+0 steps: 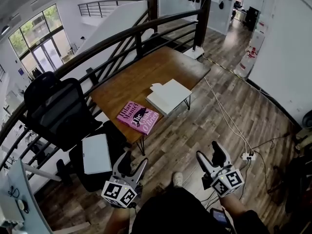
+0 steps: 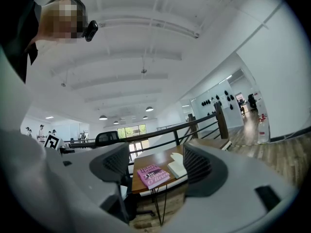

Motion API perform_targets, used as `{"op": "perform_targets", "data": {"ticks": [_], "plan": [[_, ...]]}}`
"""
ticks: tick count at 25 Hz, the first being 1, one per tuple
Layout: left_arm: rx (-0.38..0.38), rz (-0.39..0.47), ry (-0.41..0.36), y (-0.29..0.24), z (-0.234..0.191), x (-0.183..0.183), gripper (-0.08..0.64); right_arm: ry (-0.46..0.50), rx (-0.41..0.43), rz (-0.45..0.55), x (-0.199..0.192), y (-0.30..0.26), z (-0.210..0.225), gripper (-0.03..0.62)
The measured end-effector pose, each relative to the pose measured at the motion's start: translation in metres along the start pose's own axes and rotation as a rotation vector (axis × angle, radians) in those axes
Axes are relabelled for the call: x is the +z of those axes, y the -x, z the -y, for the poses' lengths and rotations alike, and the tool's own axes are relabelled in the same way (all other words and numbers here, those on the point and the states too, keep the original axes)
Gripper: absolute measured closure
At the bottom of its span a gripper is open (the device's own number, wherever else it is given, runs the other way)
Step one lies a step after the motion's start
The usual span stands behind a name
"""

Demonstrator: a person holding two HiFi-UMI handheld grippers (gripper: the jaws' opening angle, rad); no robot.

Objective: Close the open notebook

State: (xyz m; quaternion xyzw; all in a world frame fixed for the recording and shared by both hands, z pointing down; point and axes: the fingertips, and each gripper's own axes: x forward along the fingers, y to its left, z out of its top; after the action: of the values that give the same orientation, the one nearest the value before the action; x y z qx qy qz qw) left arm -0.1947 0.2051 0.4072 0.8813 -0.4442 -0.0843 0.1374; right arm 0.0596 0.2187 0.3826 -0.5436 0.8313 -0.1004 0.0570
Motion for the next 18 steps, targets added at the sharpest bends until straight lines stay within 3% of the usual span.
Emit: {"op": "perform_targets", "data": {"ticks": [10, 18], "plan": [[0.056, 0.009, -0.052, -0.079, -0.004, 0.010, 0.252, -0.049, 0.039, 0.030, 0.020, -0.055, 0.080, 0.286], [0.094, -0.005, -0.050, -0.142, -0.001, 0.007, 0.252, -0.088, 0.012, 0.026, 0.029, -0.071, 0.159, 0.307]]}}
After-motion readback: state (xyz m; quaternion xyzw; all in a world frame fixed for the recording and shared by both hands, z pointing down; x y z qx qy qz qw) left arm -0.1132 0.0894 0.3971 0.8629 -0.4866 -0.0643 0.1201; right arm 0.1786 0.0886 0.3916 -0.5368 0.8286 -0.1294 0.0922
